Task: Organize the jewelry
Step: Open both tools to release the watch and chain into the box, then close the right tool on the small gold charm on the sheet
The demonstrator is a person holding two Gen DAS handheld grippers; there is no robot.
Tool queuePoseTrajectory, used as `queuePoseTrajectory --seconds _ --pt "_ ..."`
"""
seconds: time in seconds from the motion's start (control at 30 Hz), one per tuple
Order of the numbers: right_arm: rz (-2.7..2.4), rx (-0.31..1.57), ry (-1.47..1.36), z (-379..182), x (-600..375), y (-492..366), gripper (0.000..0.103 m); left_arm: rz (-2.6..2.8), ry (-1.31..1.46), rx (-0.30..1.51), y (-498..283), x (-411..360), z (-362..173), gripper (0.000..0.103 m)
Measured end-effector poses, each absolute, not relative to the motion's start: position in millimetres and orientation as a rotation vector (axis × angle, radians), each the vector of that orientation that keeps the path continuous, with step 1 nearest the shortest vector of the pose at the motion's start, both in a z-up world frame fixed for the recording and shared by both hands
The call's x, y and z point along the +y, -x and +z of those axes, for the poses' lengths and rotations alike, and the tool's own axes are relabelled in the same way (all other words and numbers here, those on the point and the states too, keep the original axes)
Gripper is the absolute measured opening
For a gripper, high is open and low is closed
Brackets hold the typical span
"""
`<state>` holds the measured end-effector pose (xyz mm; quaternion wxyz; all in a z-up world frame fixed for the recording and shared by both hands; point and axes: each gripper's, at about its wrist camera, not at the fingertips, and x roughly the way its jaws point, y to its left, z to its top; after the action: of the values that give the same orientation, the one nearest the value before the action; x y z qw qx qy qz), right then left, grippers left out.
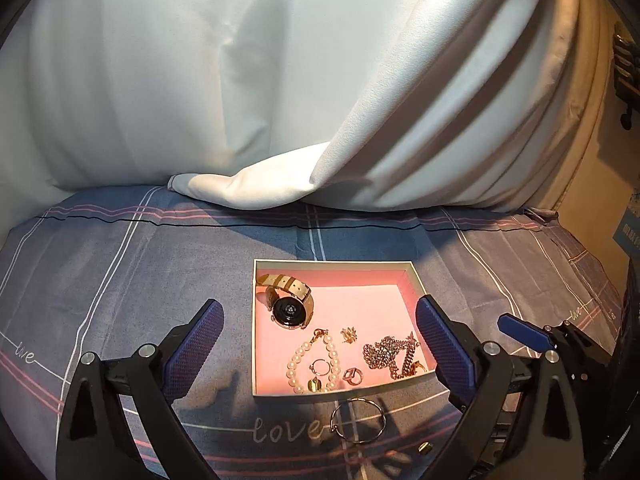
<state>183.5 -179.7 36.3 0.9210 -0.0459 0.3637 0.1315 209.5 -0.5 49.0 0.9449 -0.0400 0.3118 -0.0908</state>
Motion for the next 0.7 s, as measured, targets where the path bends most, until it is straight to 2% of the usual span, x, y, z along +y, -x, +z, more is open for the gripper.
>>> queuePoseTrajectory --seconds 0.07,0.37,0.6,0.7 --pt "0.276 0.769 0.085 26.5 -182.9 -170.9 0.083 -0.198 0.078 0.654 -196.9 -1.5 38.3 0.095" --pt "0.301 0.908 0.054 -32.4 -185.0 -128.4 0.083 -0.235 0.048 0.805 -158.5 -4.0 -34.0 0.097" --pt "0.310 0.943 0.061 -50.9 -179.2 -120.7 0.083 -0.210 0.046 0.830 -150.7 3.1 -62.3 0.097" --pt "0.310 0.947 0.091 -55.5 -174.1 -123.1 0.076 -0.220 0.048 0.850 -155.1 2.1 -67.7 0.097"
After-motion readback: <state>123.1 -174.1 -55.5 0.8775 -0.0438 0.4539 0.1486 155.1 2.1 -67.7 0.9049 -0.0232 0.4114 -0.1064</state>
